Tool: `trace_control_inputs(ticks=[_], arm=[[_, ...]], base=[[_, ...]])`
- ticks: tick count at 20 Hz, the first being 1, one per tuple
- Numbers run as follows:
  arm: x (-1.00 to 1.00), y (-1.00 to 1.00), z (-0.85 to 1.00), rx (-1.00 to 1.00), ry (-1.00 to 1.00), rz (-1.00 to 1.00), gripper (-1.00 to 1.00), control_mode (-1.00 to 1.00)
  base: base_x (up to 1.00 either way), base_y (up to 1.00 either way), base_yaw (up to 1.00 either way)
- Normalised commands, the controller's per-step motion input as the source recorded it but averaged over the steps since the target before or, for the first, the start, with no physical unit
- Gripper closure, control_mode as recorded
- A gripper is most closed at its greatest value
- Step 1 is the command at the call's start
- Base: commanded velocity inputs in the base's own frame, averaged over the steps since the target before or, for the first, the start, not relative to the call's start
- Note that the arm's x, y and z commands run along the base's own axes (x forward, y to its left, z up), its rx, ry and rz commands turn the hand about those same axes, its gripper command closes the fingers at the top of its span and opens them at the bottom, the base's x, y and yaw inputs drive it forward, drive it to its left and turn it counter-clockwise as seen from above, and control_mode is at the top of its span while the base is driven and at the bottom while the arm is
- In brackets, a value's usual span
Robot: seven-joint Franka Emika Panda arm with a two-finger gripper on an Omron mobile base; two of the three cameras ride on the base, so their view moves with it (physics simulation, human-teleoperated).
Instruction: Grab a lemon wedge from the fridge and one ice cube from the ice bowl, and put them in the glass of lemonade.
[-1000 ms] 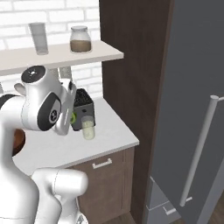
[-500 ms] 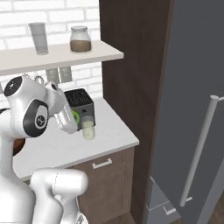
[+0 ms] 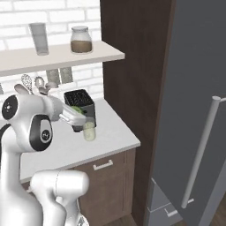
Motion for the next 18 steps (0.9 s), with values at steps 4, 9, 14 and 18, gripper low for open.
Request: trace_control_inputs(ticks=[4, 9, 14, 18], arm=[[0.26, 0.13, 0.00, -0.20, 0.02, 0.08, 1.00, -1.00], [0.26, 0.00, -0.05, 0.00, 0.00, 0.00, 1.00, -1.00], [0.42, 0.01, -0.23, 0.00, 0.03, 0.00, 1.00, -1.00], [0.40, 0.11, -0.34, -0.01, 0.09, 0.01, 1.00, -1.00]], base=[[0.00, 0.00, 0.00], [0.00, 0.00, 0.00], [0.00, 0.00, 0.00], [0.00, 0.00, 0.00]])
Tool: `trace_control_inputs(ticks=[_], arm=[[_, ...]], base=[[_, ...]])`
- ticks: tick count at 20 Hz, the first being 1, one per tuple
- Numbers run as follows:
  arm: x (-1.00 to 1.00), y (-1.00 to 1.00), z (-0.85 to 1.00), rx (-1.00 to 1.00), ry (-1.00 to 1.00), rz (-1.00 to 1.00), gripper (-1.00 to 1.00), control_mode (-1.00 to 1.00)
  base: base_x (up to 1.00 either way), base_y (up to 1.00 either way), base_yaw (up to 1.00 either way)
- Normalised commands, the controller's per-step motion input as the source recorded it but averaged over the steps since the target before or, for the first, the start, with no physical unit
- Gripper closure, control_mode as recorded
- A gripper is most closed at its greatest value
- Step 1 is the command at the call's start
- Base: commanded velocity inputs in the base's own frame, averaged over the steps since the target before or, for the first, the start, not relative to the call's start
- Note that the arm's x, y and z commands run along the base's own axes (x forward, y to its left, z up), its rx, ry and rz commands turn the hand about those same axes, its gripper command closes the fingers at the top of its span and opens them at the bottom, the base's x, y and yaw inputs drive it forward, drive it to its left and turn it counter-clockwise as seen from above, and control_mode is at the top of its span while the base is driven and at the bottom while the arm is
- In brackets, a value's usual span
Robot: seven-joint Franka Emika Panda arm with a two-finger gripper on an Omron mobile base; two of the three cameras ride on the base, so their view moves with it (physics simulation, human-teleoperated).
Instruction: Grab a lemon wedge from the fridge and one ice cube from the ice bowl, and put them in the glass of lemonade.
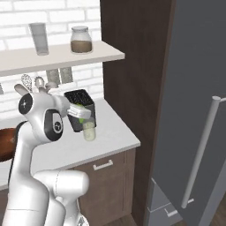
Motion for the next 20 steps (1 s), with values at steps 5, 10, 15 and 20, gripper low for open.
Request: trace_control_inputs(ticks=[5, 10, 15, 20], arm=[[0.28, 0.15, -0.37, -0.02, 0.05, 0.02, 1.00, -1.00], [0.12, 0.09, -0.21, 0.00, 0.00, 0.05, 1.00, -1.00], [0.16, 0.07, -0.18, 0.00, 0.00, 0.02, 1.00, -1.00], [0.30, 0.08, -0.06, 0.00, 0.00, 0.00, 1.00, -1.00]], base=[[0.00, 0.00, 0.00], [0.00, 0.00, 0.00], [0.00, 0.00, 0.00], [0.00, 0.00, 0.00]])
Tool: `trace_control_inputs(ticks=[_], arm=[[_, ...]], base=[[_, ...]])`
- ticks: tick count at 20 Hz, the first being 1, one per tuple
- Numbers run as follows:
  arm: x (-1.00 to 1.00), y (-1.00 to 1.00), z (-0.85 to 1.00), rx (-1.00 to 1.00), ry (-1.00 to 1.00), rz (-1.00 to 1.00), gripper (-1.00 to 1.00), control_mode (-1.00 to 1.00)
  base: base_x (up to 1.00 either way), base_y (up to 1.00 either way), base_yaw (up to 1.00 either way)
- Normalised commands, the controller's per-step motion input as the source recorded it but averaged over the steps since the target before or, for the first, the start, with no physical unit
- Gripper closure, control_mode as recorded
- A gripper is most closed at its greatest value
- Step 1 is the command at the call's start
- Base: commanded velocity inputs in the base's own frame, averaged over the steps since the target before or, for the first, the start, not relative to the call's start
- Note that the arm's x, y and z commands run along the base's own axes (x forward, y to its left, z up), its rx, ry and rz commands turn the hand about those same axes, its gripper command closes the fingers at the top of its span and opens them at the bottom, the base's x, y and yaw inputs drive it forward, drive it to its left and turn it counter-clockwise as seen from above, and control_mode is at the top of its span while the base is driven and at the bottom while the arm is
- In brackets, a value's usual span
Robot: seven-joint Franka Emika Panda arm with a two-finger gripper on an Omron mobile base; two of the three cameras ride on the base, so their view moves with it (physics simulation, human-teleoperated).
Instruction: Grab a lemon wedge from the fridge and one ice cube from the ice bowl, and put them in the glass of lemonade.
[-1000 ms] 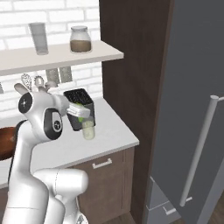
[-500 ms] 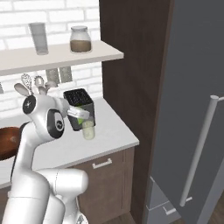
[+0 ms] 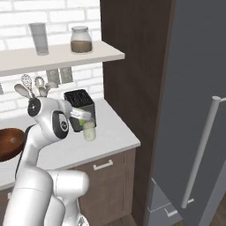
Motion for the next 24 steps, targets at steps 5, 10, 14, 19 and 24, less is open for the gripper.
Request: trace_control_inputs(ticks=[5, 10, 14, 19, 24], arm=[[0.27, 0.13, 0.00, 0.00, 0.00, 0.00, 1.00, -1.00], [0.19, 0.18, -0.04, 0.00, 0.00, 0.00, 1.00, -1.00], [0.17, 0.00, -0.12, 0.00, 0.00, 0.00, 1.00, -1.00], [0.17, 0.00, -0.15, 0.00, 0.00, 0.00, 1.00, -1.00], [0.16, 0.00, -0.21, 0.00, 0.00, -0.02, 1.00, -1.00]], base=[[0.00, 0.00, 0.00], [0.00, 0.00, 0.00], [0.00, 0.00, 0.00], [0.00, 0.00, 0.00], [0.00, 0.00, 0.00]])
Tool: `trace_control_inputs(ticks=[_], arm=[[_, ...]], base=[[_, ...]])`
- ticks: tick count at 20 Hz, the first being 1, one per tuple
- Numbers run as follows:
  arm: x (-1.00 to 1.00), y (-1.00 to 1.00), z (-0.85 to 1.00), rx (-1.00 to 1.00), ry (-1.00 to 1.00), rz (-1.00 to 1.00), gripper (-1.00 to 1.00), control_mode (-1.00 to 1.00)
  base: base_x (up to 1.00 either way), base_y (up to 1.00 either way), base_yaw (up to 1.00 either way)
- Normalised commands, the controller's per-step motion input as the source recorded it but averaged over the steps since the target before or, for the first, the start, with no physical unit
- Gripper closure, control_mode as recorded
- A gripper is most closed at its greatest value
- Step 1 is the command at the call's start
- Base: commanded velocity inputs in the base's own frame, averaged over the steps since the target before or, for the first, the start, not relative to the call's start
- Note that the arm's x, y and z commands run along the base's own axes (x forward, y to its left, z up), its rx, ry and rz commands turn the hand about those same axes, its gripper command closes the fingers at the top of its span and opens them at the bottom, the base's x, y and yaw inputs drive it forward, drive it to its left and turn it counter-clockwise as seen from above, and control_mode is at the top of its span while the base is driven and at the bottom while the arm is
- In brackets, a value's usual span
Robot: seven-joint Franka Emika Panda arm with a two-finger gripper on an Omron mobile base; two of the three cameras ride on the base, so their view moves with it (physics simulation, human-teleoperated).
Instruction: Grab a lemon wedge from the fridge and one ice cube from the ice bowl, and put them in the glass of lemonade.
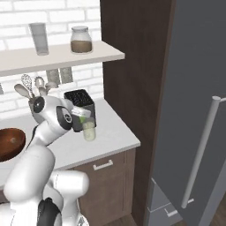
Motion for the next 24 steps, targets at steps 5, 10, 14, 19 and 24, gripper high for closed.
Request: trace_control_inputs(ticks=[5, 10, 14, 19, 24], arm=[[0.28, 0.00, -0.09, 0.00, 0.00, -0.03, 1.00, -1.00], [0.26, 0.00, 0.00, 0.01, 0.00, -0.04, 1.00, -1.00], [0.12, 0.00, -0.01, 0.00, 0.00, -0.01, 1.00, -1.00], [0.01, 0.01, -0.08, 0.00, 0.00, 0.00, 1.00, -1.00], [0.02, 0.01, -0.10, 0.00, 0.00, 0.00, 1.00, -1.00]], base=[[0.00, 0.00, 0.00], [0.00, 0.00, 0.00], [0.00, 0.00, 0.00], [0.00, 0.00, 0.00], [0.00, 0.00, 0.00]])
